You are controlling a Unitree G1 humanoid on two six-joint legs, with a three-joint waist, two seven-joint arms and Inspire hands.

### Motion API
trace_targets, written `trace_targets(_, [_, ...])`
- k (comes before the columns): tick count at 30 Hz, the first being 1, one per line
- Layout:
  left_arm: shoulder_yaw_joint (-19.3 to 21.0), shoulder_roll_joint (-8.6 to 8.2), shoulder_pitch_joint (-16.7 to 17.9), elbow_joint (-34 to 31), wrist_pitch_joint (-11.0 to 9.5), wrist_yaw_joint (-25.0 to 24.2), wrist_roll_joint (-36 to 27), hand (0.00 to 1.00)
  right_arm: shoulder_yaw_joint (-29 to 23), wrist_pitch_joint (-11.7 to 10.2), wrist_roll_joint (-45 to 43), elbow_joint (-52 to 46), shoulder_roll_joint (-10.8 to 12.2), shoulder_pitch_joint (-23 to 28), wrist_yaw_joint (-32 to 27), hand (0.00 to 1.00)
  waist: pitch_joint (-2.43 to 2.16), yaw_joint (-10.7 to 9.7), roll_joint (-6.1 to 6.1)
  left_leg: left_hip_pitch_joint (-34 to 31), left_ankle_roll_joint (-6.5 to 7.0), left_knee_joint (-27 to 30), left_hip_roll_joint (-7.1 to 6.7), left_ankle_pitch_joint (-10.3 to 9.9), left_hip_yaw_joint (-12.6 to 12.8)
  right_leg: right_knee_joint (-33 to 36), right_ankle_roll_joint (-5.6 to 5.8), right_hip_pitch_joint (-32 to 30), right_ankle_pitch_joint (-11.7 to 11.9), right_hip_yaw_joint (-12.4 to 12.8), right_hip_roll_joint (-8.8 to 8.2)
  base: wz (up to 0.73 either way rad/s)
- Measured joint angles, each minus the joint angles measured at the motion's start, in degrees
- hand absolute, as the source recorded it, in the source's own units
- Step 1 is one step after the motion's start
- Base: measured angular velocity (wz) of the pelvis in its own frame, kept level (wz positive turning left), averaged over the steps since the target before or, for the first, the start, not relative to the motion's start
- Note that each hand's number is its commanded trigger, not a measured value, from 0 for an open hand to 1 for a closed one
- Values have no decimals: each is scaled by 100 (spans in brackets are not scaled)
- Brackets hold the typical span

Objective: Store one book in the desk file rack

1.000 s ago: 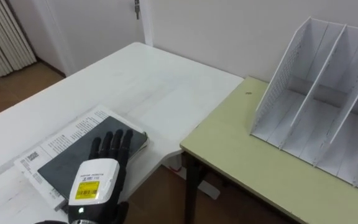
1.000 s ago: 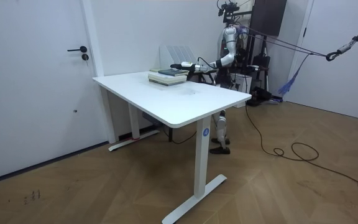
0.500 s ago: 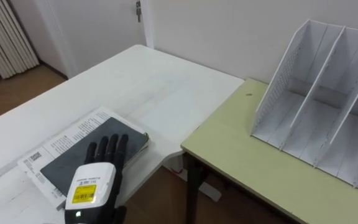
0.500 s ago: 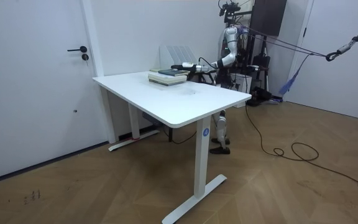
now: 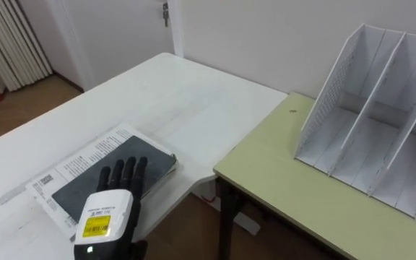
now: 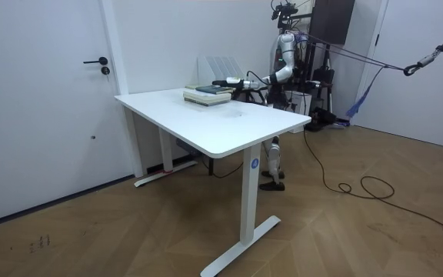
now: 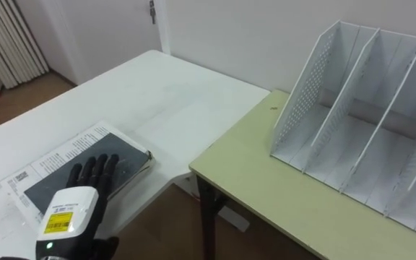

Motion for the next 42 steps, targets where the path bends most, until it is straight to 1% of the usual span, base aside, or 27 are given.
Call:
trace_targets(4, [0, -1, 66, 1, 15, 0, 1, 0, -10, 46, -2, -25, -13, 27, -6, 0, 4, 26, -23, 0, 0, 1, -2, 0, -21, -6, 0, 7, 0, -26, -1, 3])
trace_targets(9, [30, -14, 161, 2, 114, 0, 1, 0, -18, 58, -16, -72, -13, 48, -79, 0, 5, 31, -24, -5, 0, 1, -5, 0, -24, -9, 0, 5, -1, -28, 0, 0])
trace_targets(11, [46, -20, 197, 2, 169, 0, 0, 0, -16, 118, -16, -164, -13, 70, -128, 0, 4, 28, -23, -8, 0, 1, -6, 0, -25, -12, 0, 5, -1, -30, 3, 0])
trace_targets(14, [56, -33, 208, 26, 176, 1, 2, 0, -17, 173, -17, -195, -14, 83, -176, 0, 3, 28, -21, -9, 0, 0, -7, 0, -25, -12, 0, 5, -1, -31, 6, 0])
trace_targets(18, [103, -42, 220, 66, 179, 9, 1, 0, -16, 177, -17, -203, -16, 97, -184, 0, 2, 30, -19, -8, 0, -2, -8, 0, -24, -12, 0, 6, -1, -28, 10, 0])
trace_targets(19, [123, -54, 227, 82, 178, 15, 1, 11, -17, 180, -17, -211, -17, 103, -181, 0, 2, 30, -19, -7, 0, -3, -7, 0, -22, -11, 0, 3, -1, -23, 9, 0])
trace_targets(20, [146, -75, 228, 103, 177, 28, 6, 50, -17, 187, -17, -219, -18, 107, -176, 0, 2, 29, -19, -7, 0, -3, -6, 0, -21, -9, 0, 0, -1, -18, 9, 0])
trace_targets(21, [155, -80, 228, 109, 176, 33, 8, 67, -19, 195, -17, -231, -20, 111, -172, 0, 1, 29, -19, -7, 0, -4, -5, 0, -21, -8, 0, -2, -1, -15, 8, 0])
trace_targets(22, [163, -88, 226, 144, 177, 52, 15, 78, -17, 218, -17, -240, -29, 113, -164, 0, -1, 29, -16, -6, 0, -5, -4, 0, -20, -4, 0, -5, -1, -5, 9, -4])
trace_targets(23, [163, -98, 220, 235, 172, 123, 20, 100, -11, 244, -18, -247, -44, 107, -159, 0, -10, 31, -4, 6, 0, -10, -3, 0, -11, -2, -1, 1, -1, 11, 14, -6])
trace_targets(27, [162, -110, 206, 408, 172, 215, 38, 100, -2, 276, -18, -257, -57, 109, -148, 0, -17, 35, 7, 95, 0, -34, -1, 0, 17, 0, -5, 72, -4, 57, 16, -6])
trace_targets(28, [161, -126, 243, 436, 162, 351, 63, 100, 3, 298, -18, -266, -57, 116, -119, 0, -18, 34, 4, 102, -3, -45, 2, 1, 24, 3, -8, 79, -6, 65, 13, -3])
trace_targets(29, [161, -197, 268, 430, 155, 479, 67, 100, -1, 300, -18, -295, -57, 140, -103, 0, -23, 46, -11, 106, -10, -44, 4, 6, 24, 1, -11, 73, -8, 65, 13, 0])
trace_targets(31, [161, -262, 253, 455, 156, 487, 81, 100, -15, 304, -31, -398, -59, 181, -98, 0, -30, 68, -21, 115, -16, -39, 8, 14, 24, 8, -15, 72, -10, 72, 14, 0])
trace_targets(35, [168, -271, 200, 469, 155, 482, 60, 100, -31, 304, -209, -474, -62, 253, -73, 0, -36, 89, -31, 174, -22, -40, 13, 32, 23, 20, -22, 96, -7, 102, 23, 0])
trace_targets(37, [166, -308, 186, 427, 131, 481, 18, 100, -34, 313, -227, -498, -63, 262, -78, 0, -35, 94, -30, 190, -25, -51, 15, 34, 16, 21, -22, 133, -8, 101, 25, 0])
trace_targets(39, [164, -316, 181, 415, 129, 488, 19, 100, -46, 367, -229, -520, -65, 263, -97, 0, -31, 95, -23, 199, -25, -71, 17, 34, 5, 21, -23, 149, -8, 99, 29, 0])
trace_targets(42, [299, -308, 17, 413, 178, 498, 38, 100, -118, 425, -247, -560, -69, 266, -118, 0, -26, 122, -16, 196, -35, -75, 18, 41, -25, 23, -32, 148, -2, 93, 35, 0])
